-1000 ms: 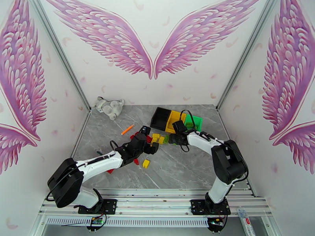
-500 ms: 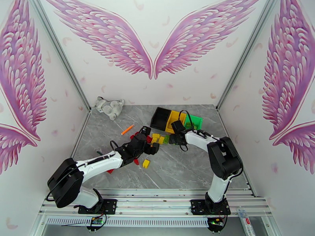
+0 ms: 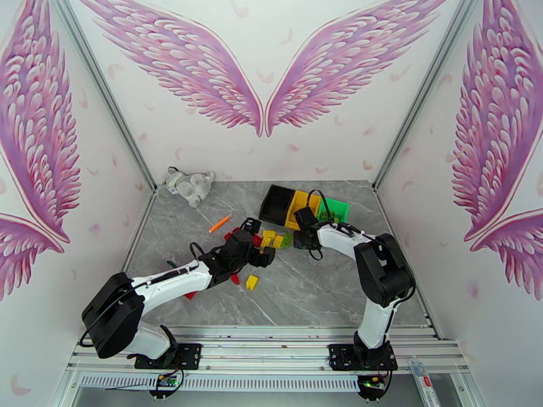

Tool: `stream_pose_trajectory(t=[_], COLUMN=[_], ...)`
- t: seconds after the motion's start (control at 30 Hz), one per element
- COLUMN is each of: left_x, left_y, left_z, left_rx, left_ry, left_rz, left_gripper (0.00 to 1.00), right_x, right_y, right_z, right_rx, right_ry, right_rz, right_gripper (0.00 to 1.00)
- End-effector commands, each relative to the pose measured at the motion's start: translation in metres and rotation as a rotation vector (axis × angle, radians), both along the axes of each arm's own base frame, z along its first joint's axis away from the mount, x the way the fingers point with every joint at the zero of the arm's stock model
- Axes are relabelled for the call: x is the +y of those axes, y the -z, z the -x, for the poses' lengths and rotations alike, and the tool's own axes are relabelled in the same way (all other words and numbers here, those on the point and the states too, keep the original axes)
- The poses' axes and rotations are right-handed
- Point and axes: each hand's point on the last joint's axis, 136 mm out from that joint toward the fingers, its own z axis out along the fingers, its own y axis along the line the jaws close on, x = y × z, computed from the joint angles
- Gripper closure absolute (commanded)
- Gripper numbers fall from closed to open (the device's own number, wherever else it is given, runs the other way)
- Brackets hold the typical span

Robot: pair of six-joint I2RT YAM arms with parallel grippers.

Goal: Sort the legos into containers by color

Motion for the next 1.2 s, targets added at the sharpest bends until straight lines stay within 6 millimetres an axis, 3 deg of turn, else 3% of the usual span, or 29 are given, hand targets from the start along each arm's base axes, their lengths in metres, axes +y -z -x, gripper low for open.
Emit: stream_pose_trajectory(t=[0.0,0.2,0.4,0.63,0.83,1.07,1.17], left_x=[-0.006,-0.025,-0.059,-0.085,-0.094,-0.082,-0.07], left_y=[-0.003,-0.004,-0.01,-0.019,-0.03,-0.049,-0.055], left_z=[0.0,0.009,0.033,0.063,0.08,0.085,0.078], left_rx=[-0.009,-0.04,-0.141,-0.271,-0.364,-0.445,-0.451], left_ry=[0.018,0.089,0.203,0.306,0.349,0.3,0.243], left_rz=[0.009,-0.038,-0.15,-0.235,-0.24,-0.213,-0.196], left_gripper=[0.01,0.01,0.01,0.01,0.01,0.01,0.01], right_x=[0.007,-0.001,-0.038,-0.086,-0.113,-0.123,-0.122], right_y=[-0.016,-0.045,-0.068,-0.092,-0.097,-0.099,-0.099], right_z=[-0.004,-0.003,-0.007,-0.031,-0.057,-0.071,-0.068], right_rx=[-0.036,-0.132,-0.235,-0.303,-0.291,-0.262,-0.27], right_ry=[-0.003,0.025,0.148,0.303,0.38,0.378,0.365], right_rz=[-0.029,-0.055,-0.017,-0.02,-0.028,-0.017,-0.021], right_gripper=[0.67,0.72,0.73,0.73,0.72,0.57,0.4])
